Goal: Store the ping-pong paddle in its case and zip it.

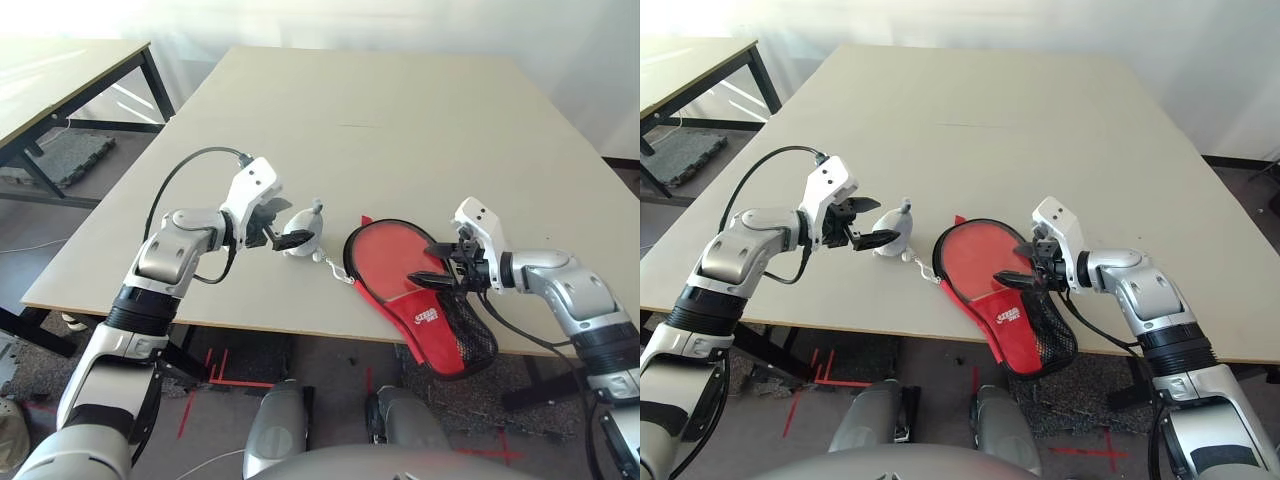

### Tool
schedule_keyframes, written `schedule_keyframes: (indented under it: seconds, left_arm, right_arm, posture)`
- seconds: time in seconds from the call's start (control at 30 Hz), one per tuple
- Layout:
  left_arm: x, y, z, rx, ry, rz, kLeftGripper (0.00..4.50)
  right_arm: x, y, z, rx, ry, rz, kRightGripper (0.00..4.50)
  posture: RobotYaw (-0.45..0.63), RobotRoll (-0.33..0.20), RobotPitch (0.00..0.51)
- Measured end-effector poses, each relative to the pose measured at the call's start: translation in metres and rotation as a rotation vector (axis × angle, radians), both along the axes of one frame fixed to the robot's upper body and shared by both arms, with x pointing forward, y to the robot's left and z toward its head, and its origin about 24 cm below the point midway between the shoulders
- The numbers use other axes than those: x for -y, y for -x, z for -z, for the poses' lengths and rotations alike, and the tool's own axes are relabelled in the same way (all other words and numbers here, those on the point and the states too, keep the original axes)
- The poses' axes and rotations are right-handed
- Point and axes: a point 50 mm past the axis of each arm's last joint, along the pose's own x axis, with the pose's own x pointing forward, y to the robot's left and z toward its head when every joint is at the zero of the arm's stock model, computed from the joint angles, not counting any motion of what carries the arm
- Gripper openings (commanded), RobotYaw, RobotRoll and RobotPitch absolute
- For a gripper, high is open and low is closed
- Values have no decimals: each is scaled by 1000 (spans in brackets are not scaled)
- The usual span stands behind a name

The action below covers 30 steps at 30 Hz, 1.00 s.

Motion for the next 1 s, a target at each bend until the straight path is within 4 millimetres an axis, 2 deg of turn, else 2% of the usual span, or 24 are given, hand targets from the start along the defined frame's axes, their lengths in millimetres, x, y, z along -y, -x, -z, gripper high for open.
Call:
schedule_keyframes:
  seconds: [0.33, 0.67, 1.0]
  left_arm:
    - [16, -11, 3, 70, -107, 46, 31]
    - [27, -43, 2, 100, -170, -36, 11]
    - [32, -61, -3, 191, -318, 17, 11]
  right_arm:
    - [-2, 3, 2, 7, -5, 18, 4500]
    - [-5, 5, 4, 13, -10, 38, 4500]
    - [-4, 8, 6, 25, 4, 67, 4500]
  posture:
    - [80, 0, 24]
    - [54, 0, 18]
    - [44, 0, 25]
